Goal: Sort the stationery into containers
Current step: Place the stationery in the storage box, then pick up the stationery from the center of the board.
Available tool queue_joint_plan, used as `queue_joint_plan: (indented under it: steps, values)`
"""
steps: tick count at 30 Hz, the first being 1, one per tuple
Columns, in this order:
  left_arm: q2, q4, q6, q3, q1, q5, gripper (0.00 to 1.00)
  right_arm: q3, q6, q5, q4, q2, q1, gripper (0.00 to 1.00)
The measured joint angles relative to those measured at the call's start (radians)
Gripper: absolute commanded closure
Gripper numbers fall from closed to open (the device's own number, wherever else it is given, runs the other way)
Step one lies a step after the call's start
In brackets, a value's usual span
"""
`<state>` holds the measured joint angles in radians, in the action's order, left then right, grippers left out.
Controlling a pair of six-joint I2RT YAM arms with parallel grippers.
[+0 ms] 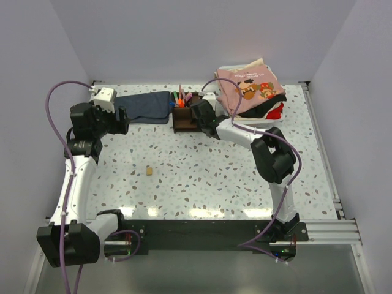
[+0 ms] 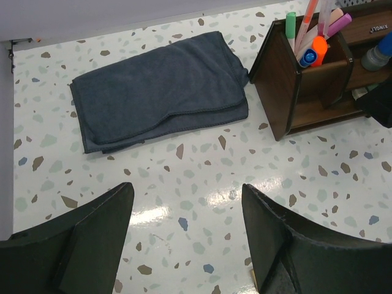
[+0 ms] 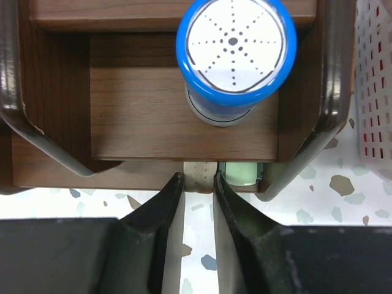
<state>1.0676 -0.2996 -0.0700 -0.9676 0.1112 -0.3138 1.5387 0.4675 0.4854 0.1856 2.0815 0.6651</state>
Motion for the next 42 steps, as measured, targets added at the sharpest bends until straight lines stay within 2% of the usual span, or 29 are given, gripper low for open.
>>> queue_joint_plan:
  steps: [5, 8, 20, 28, 31, 37, 39, 40, 42]
  values:
    - [0.0, 0.0, 0.0, 0.0, 0.001, -0.003, 0.24, 0.0, 0.0, -0.001, -0.002, 0.008, 0.0, 0.64]
    - [0.0, 0.0, 0.0, 0.0, 0.002, -0.005, 0.24, 0.0, 0.0, -0.002, -0.003, 0.008, 0.0, 0.61]
    - [0.0, 0.0, 0.007, 0.0, 0.005, -0.016, 0.24, -0.009, 0.006, -0.003, 0.006, -0.001, 0.018, 0.6]
    - [-0.031, -0.001, 0.006, 0.0, 0.005, -0.015, 0.24, -0.092, 0.03, -0.026, 0.089, -0.165, 0.067, 0.58]
    - [-0.051, -0.002, -0.001, -0.002, 0.005, -0.003, 0.23, -0.129, -0.018, -0.105, 0.075, -0.243, 0.11, 0.55]
    - [-0.08, -0.014, -0.028, -0.013, 0.007, 0.068, 0.23, -0.185, -0.317, -0.573, -0.007, -0.246, 0.243, 0.55]
    - [-0.088, -0.02, -0.028, -0.013, 0.007, 0.087, 0.23, -0.185, -0.411, -0.653, -0.011, -0.216, 0.295, 0.62]
    - [-0.091, -0.023, -0.027, -0.013, 0.008, 0.095, 0.23, -0.185, -0.444, -0.678, -0.012, -0.203, 0.315, 0.7]
    - [-0.094, -0.024, -0.027, -0.013, 0.012, 0.11, 0.23, -0.182, -0.482, -0.705, -0.015, -0.17, 0.359, 0.71]
